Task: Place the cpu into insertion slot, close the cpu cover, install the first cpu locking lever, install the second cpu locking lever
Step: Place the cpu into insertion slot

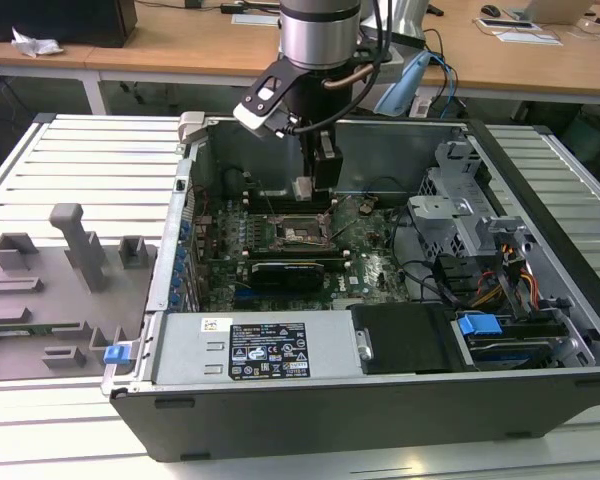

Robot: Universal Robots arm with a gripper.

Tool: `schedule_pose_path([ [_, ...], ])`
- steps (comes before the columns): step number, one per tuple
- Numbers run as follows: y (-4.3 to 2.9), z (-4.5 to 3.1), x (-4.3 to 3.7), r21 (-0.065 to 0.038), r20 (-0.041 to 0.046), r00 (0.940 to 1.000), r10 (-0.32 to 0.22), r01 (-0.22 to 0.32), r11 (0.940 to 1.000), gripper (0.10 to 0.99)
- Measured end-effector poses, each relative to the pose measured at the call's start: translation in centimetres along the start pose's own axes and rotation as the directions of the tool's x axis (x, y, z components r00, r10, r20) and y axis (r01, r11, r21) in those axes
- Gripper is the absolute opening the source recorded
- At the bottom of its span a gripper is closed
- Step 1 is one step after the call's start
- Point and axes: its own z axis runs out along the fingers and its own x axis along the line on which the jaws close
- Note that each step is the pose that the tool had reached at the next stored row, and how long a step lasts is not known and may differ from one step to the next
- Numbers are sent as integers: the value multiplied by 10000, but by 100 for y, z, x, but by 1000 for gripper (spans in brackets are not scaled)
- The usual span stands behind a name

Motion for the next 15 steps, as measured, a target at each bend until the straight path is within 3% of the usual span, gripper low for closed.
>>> schedule_pose_path([
  [8, -7, 81, -2, -5, 11, 9999, 122, -122, 9999, 541],
  [15, -16, 172, -3, -22, 76, 9963, 861, -860, 9963, 541],
])
